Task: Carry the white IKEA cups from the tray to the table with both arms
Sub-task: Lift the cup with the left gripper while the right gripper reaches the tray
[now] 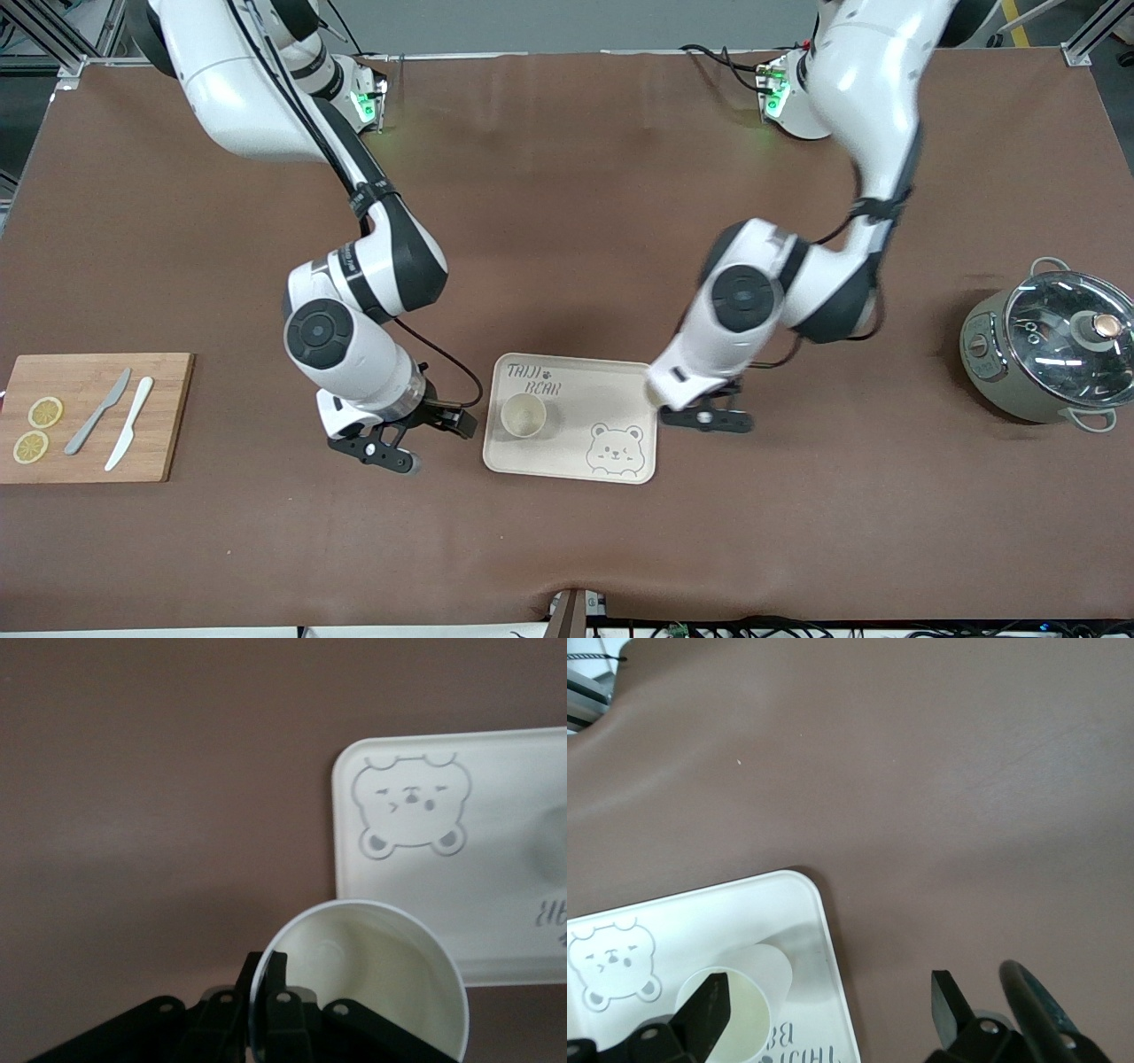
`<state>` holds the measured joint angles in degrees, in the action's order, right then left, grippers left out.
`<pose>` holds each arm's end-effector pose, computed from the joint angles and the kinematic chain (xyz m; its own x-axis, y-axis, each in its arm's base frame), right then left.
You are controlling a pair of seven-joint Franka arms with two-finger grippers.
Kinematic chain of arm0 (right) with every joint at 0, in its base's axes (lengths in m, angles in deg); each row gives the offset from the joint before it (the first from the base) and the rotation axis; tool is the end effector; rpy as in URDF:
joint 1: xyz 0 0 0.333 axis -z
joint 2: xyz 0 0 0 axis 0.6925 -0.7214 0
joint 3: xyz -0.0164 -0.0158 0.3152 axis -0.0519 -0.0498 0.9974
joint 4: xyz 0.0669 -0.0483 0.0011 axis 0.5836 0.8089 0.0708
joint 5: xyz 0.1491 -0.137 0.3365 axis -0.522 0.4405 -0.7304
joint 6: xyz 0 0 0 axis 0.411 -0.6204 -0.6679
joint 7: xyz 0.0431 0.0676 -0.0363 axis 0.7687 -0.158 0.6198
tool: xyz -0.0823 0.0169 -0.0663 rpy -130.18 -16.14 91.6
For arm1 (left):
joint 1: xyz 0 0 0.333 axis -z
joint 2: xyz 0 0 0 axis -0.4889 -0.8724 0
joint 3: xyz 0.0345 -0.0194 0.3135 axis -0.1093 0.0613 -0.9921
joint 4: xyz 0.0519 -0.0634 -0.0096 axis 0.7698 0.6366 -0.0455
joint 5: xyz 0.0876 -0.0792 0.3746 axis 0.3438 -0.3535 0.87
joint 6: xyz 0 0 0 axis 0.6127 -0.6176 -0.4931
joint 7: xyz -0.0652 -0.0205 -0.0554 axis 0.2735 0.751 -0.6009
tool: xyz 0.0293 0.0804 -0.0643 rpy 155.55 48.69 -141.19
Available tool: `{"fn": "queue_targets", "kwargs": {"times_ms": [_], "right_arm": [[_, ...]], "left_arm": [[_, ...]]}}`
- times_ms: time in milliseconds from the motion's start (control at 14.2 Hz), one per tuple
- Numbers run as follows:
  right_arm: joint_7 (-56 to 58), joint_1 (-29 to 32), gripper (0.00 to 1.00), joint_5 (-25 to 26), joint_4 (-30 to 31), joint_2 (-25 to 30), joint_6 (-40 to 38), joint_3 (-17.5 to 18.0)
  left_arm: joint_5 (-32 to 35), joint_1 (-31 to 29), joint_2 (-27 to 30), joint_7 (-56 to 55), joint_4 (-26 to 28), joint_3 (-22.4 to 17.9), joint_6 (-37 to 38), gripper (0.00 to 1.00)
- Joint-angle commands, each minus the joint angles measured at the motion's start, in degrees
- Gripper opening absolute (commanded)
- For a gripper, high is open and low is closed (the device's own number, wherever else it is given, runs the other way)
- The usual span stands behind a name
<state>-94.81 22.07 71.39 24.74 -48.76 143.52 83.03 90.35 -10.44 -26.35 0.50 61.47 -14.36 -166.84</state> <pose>0.7008 0.3149 0.3324 0.9437 -0.3237 0.0679 -0.3132 -0.9406 -0.1309 0.6527 -0.2927 0.3451 0.9831 -0.1718 0.0636 -0.1715 -0.9851 -0.0095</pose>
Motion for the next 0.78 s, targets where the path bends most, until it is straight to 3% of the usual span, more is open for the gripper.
{"fn": "queue_targets", "kwargs": {"times_ms": [0,211,705], "right_arm": [[-2.0,-1.2,1.0,1.6,-1.6,-1.8,0.4,-0.6],[-2.0,-2.0,1.0,1.6,-1.5,-2.7,0.5,-0.6],[-4.4,-4.9,1.0,2.3,-0.3,-3.0,2.6,-0.6]], "left_arm": [[-1.1,-13.1,10.6,12.0,17.4,6.7,-7.3,0.0],[-1.1,-22.6,11.0,21.1,22.2,10.9,-12.9,0.0],[-1.0,-23.7,4.4,22.8,22.8,10.8,-25.7,0.0]]}}
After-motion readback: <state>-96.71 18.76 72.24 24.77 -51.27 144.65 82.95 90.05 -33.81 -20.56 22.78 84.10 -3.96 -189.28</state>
